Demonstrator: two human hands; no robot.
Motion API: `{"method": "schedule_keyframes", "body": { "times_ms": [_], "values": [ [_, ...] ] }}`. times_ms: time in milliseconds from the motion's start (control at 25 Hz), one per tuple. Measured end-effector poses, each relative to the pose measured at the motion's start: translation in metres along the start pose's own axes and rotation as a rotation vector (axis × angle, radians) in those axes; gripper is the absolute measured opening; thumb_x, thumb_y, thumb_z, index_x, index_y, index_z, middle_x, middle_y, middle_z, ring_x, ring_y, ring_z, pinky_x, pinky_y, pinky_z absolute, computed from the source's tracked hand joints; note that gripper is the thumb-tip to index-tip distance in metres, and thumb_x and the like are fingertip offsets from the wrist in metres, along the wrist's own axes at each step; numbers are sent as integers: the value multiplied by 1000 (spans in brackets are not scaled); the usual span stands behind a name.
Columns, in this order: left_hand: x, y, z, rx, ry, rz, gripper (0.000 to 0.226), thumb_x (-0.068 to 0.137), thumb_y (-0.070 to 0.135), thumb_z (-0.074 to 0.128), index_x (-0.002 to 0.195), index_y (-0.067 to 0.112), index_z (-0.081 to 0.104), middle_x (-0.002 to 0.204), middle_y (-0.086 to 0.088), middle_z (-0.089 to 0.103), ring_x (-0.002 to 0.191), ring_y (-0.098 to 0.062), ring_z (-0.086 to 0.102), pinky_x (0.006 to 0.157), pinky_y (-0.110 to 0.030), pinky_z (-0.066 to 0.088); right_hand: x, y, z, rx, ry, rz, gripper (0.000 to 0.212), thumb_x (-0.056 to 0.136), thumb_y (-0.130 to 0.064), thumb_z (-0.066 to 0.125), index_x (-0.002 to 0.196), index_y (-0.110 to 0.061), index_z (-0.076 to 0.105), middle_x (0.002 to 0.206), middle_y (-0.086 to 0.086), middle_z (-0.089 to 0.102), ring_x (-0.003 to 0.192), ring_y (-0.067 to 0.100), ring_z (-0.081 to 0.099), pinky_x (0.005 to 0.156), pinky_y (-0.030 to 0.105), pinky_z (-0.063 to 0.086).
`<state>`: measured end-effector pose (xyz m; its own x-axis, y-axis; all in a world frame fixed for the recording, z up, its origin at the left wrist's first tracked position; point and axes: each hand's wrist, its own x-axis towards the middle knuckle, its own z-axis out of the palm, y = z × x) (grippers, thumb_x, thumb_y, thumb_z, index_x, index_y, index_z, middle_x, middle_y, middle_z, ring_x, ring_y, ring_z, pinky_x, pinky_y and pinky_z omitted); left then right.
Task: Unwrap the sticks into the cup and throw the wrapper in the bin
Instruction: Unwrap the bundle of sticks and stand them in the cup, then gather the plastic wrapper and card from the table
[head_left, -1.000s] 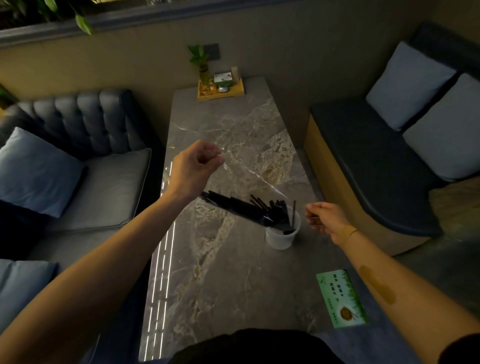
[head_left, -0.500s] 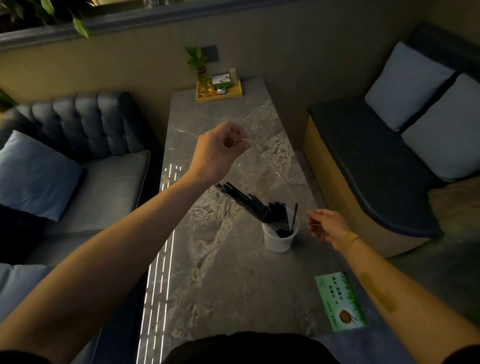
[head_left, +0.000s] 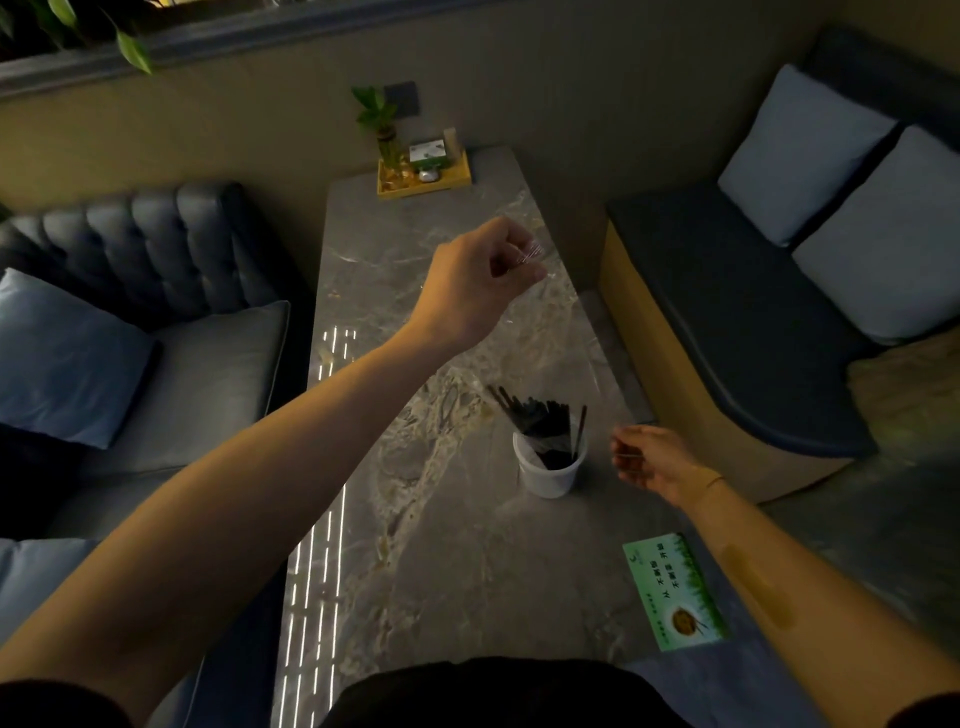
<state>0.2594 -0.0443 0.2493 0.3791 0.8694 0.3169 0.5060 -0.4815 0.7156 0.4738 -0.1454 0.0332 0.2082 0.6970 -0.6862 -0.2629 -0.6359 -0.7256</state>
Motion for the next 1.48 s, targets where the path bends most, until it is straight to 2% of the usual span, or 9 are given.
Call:
{"method": "schedule_keyframes", "body": {
  "times_ms": [120, 280, 440, 720, 880, 1000, 1120, 1280, 1480],
  "values": [
    [0, 1, 3, -8, 11, -18, 19, 82, 21, 75, 97, 11, 67, 81, 2, 70, 69, -8, 60, 66, -24, 49, -1, 3, -1, -9, -17, 4, 13, 92, -19, 61, 79, -16, 62, 77, 4, 64, 68, 18, 59, 61, 32, 48],
    [1, 5, 2, -26, 18, 12, 20, 82, 23, 75, 97, 13, 67, 82, 0, 71, 72, -11, 63, 68, -30, 52, -6, 0, -1, 24, -45, 10, 11, 92, -19, 61, 82, -14, 62, 78, 5, 63, 71, 18, 59, 63, 32, 48],
    [3, 7, -3, -9, 18, 35, 20, 82, 25, 75, 97, 15, 67, 81, 2, 71, 69, -7, 62, 67, -28, 52, -12, -3, 2, 27, -94, 3, 11, 93, -18, 59, 83, -14, 62, 80, 5, 62, 72, 18, 58, 65, 33, 47],
    [4, -7, -34, -84, 89, 3, 22, 82, 20, 75, 99, 9, 66, 83, -11, 73, 77, -34, 68, 76, -47, 54, -22, -19, 12, 34, -146, -61, 11, 92, -19, 59, 85, -13, 66, 79, 6, 64, 72, 19, 61, 66, 33, 50],
    [-3, -24, -65, -180, 173, -39, 22, 81, 19, 76, 99, 10, 66, 79, -6, 71, 65, -9, 66, 66, -34, 55, -29, -36, 26, 21, -175, -103, 13, 92, -19, 59, 84, -14, 66, 78, 5, 63, 73, 20, 61, 65, 33, 50],
    [-12, -43, -92, -219, 262, -72, 15, 82, 20, 75, 94, 15, 67, 73, 0, 70, 60, -3, 64, 61, -24, 53, -35, -54, 44, -14, -201, -150, 15, 93, -20, 58, 82, -15, 67, 77, 4, 63, 72, 19, 60, 66, 33, 48],
    [-28, -68, -117, -295, 377, -166, 11, 83, 18, 75, 92, 17, 68, 73, 4, 71, 61, -6, 64, 58, -20, 54, -38, -71, 67, -63, -234, -205, 13, 93, -23, 58, 85, -15, 65, 81, 4, 62, 75, 18, 59, 68, 32, 49],
    [-61, -109, -147, -431, 538, -321, 9, 86, 14, 72, 87, 21, 67, 74, 2, 68, 59, -6, 61, 58, -19, 53, -36, -86, 108, -134, -262, -286, 12, 87, -33, 66, 92, -23, 63, 98, -3, 62, 91, 15, 56, 78, 34, 47],
    [-113, -162, -163, -574, 685, -556, 9, 89, 11, 68, 85, 17, 63, 77, -3, 64, 62, -10, 59, 56, -19, 52, -25, -88, 157, -179, -288, -352, 11, 83, -20, 71, 86, -25, 62, 102, 1, 62, 99, 15, 58, 82, 35, 42]
  ]
}}
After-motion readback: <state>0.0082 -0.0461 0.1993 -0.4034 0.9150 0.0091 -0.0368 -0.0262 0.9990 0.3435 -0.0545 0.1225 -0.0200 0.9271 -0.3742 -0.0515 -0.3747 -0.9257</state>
